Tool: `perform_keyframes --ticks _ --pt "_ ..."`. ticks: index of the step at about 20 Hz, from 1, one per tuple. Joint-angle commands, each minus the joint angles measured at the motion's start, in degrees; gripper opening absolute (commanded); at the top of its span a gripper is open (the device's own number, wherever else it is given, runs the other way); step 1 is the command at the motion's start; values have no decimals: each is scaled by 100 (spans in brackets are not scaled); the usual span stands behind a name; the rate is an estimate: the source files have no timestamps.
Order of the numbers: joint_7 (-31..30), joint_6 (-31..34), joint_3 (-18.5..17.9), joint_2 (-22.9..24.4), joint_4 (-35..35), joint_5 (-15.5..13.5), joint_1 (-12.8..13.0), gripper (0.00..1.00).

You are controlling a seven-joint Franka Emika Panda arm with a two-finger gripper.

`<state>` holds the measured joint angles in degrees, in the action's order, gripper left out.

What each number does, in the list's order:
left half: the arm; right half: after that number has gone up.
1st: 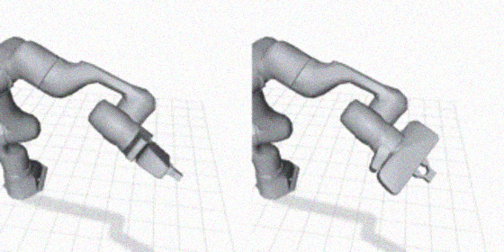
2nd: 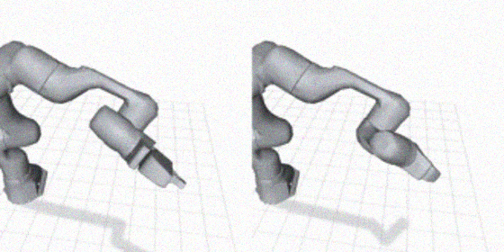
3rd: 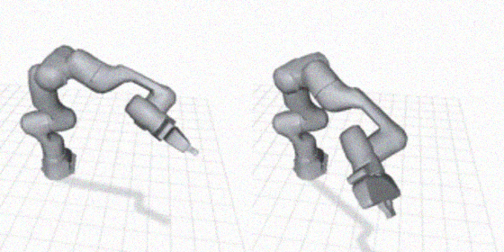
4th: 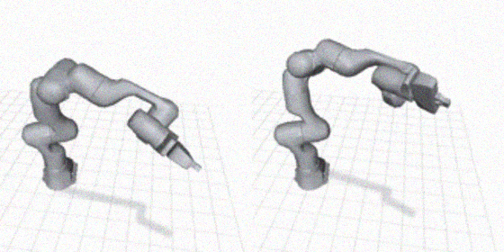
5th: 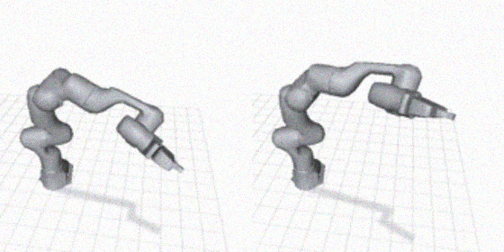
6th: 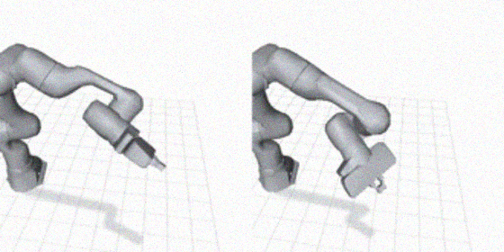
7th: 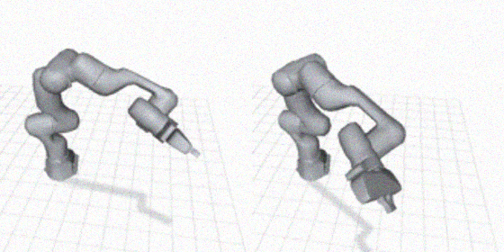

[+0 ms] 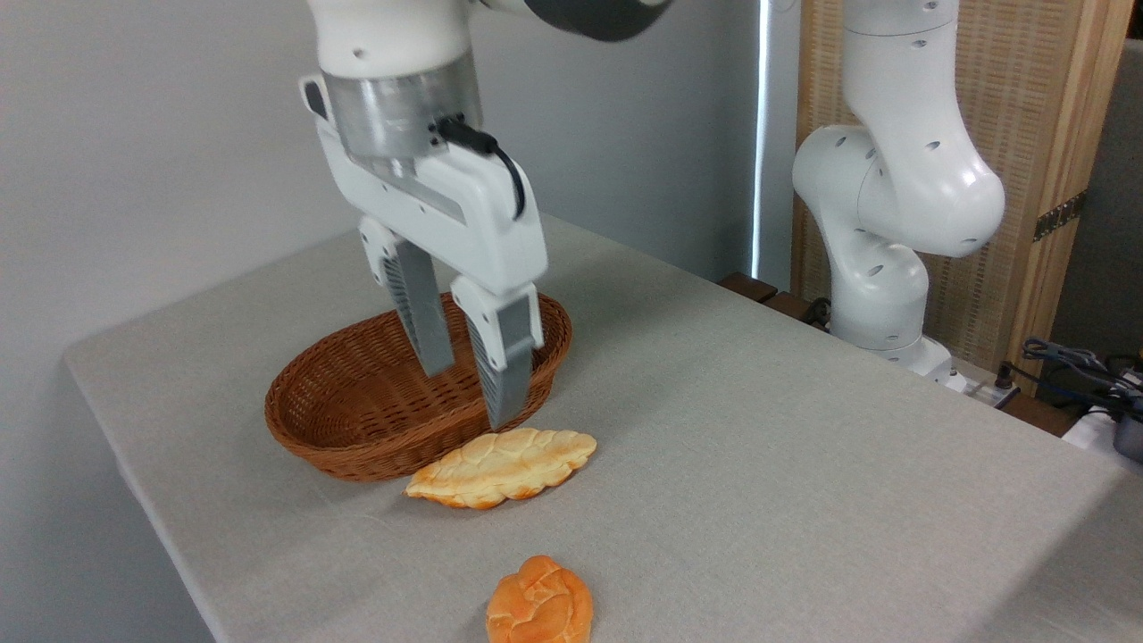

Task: Put bread into the basket
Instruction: 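Move the gripper down over the small orange bread roll, then close the gripper on the orange bread roll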

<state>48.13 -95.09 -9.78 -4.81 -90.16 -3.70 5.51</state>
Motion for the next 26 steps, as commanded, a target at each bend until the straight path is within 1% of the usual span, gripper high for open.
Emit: perform_keyframes --ticks 1,3,7,9,10,12,18,22,26 --pt "363 -649 -242 200 -625 142 47 100" --pt "469 -905 -445 182 -809 142 47 100" --pt "575 -1625 -472 42 -1257 150 47 100" --pt "583 -1933 -507 -37 -1477 369 38 100" --pt "618 -2082 -533 -64 -1609 431 38 100" --pt "654 -2399 -542 -108 -1794 458 38 100" --pt "654 -2708 -586 -477 -1795 476 38 100" --pt "654 -2848 -577 -626 -1795 476 38 100" --pt "654 -2849 -577 -706 -1795 476 47 99"
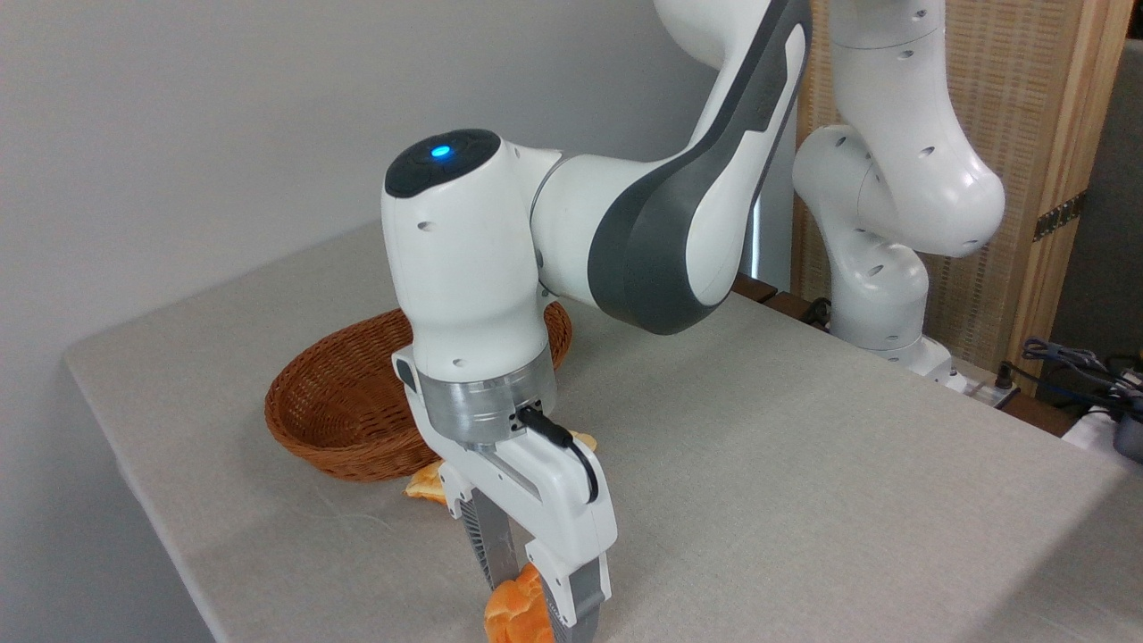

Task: Put bread into the basket
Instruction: 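Close the gripper on the orange bread roll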

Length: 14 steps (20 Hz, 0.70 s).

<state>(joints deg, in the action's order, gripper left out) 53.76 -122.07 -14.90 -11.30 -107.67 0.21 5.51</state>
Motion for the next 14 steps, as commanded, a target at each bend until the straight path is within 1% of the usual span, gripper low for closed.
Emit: perform_keyframes --ticks 1,3,4,5,14 --pt "74 -150 -66 -65 -44 76 47 87" --pt "73 -132 -66 -57 -44 76 47 53" --pt "73 -132 -66 -57 -44 76 47 41" --pt "82 -132 -66 -56 -44 76 47 38" --pt "82 -106 -66 -56 -44 76 56 40"
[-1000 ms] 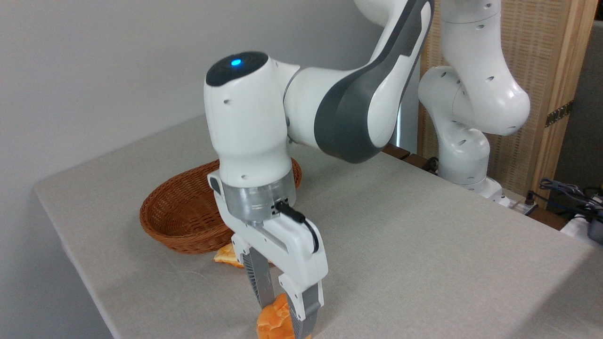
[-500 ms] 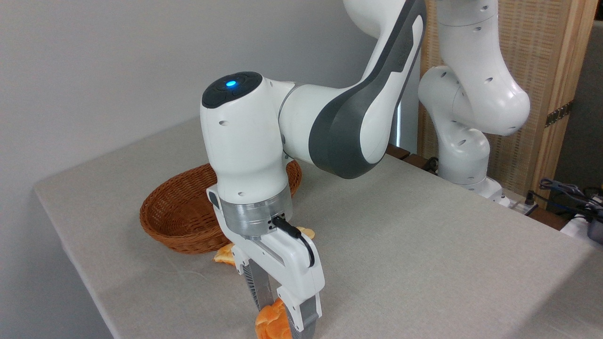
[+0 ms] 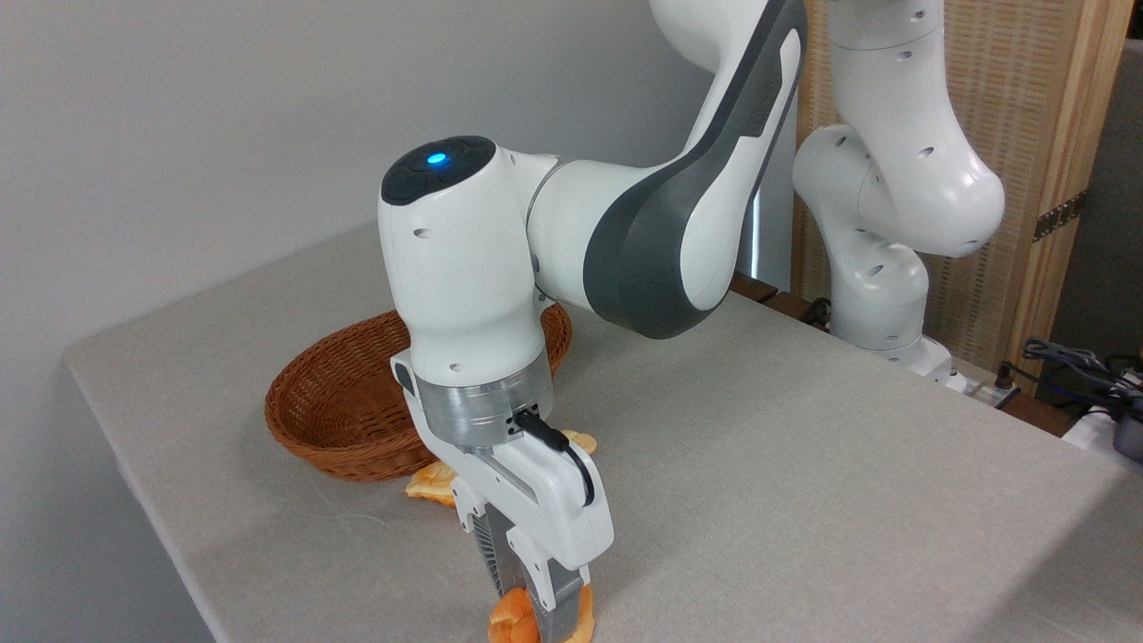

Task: Put bread into the basket
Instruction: 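Close the gripper on the orange bread roll, then lift the orange roll and carry it over the wicker basket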

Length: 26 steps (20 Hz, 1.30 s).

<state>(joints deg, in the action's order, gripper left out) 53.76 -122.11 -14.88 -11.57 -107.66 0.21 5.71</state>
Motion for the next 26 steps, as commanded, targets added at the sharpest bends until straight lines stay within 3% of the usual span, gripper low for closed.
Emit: perform_keyframes --ticks 1,5,8,11,14,16,20,26 --pt "82 -103 -68 -21 -35 76 36 40" --pt "73 -77 -15 242 70 -21 44 45" --pt "3 176 238 506 210 -90 88 45" --pt "3 739 459 629 500 -406 88 45" --pt "-23 864 661 840 554 -828 88 45" --pt "-23 1091 828 1015 554 -934 88 45" --pt "-119 1575 1355 1104 554 -1057 88 44" --pt "-832 1611 2260 1104 554 -970 88 45"
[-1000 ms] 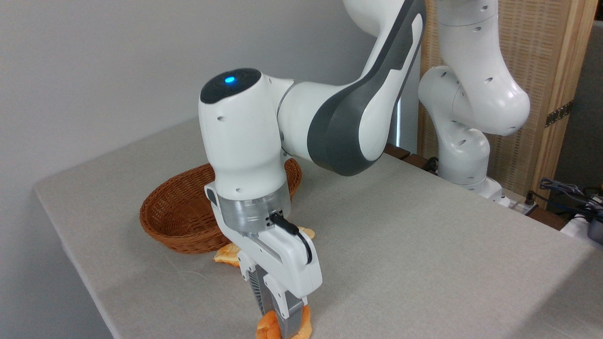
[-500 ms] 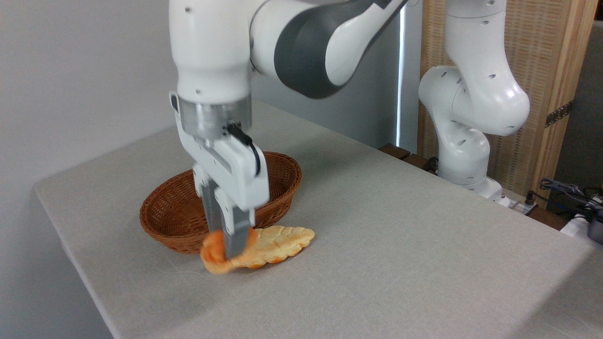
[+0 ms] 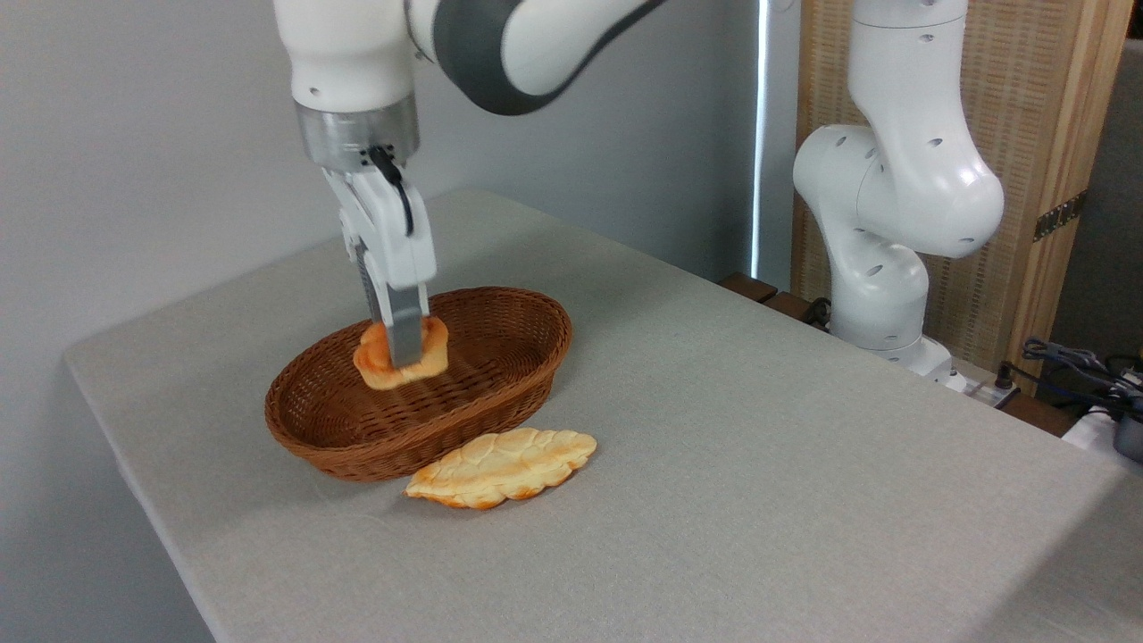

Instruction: Put bread into the basket

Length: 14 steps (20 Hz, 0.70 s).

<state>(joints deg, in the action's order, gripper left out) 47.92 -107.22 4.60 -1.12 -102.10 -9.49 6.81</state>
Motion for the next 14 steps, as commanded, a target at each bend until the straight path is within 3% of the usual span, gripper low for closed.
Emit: perform_keyframes --ticks 1,2,3,5,14 --pt "-283 131 383 51 -3 -1 -13 45" --pt "-361 122 436 42 -3 -1 -13 61" --pt "-397 122 480 16 -3 34 -22 99" --pt "-415 122 506 -2 -3 288 -13 100" --pt "-415 122 489 -151 -12 316 -22 100"
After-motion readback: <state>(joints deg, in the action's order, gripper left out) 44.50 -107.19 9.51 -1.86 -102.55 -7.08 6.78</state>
